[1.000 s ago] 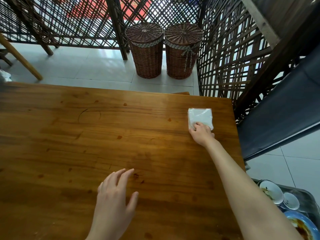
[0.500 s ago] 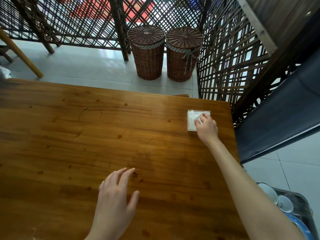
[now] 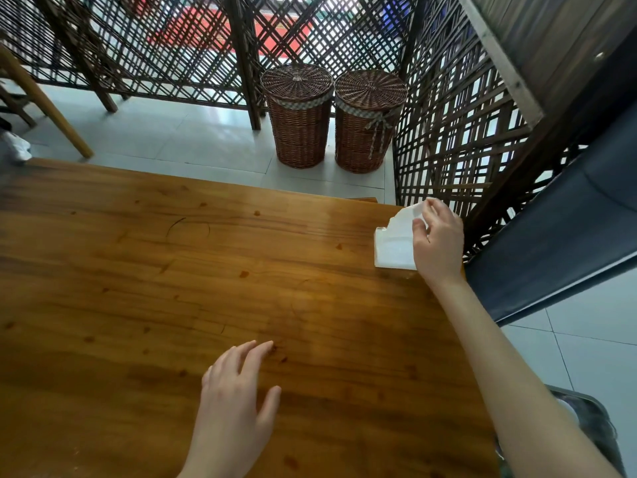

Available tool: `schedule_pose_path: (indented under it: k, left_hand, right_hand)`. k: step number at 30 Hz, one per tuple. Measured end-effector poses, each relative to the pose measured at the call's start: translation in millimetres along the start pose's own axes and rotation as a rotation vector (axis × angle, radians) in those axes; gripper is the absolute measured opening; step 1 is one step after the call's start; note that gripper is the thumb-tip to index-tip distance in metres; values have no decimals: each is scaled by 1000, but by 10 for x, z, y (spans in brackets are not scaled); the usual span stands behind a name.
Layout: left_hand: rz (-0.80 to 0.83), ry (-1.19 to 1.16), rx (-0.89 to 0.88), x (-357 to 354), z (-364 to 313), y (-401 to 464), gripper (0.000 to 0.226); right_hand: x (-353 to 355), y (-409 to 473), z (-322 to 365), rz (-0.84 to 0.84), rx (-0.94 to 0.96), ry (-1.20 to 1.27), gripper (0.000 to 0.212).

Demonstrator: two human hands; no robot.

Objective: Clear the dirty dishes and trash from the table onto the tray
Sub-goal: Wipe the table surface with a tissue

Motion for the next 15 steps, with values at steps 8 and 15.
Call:
schedule_pose_path:
  k: [8, 15]
  left_hand:
    - [5, -29, -45, -4, -119, -12, 57]
    - [-18, -32, -91, 143, -170, -21, 56]
  right_hand:
    - [54, -425, -233, 185, -204, 120, 34]
    - [309, -888, -216, 171, -243, 81, 12]
Point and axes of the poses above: each hand's wrist, its own y-axis towards the middle knuckle, its own x-axis out of the back of the hand, z = x × y, the point moved 8 cm from there along y, towards the middle knuckle, and after that the axes turned 4 degrees about -y, right-handed, at the moved point
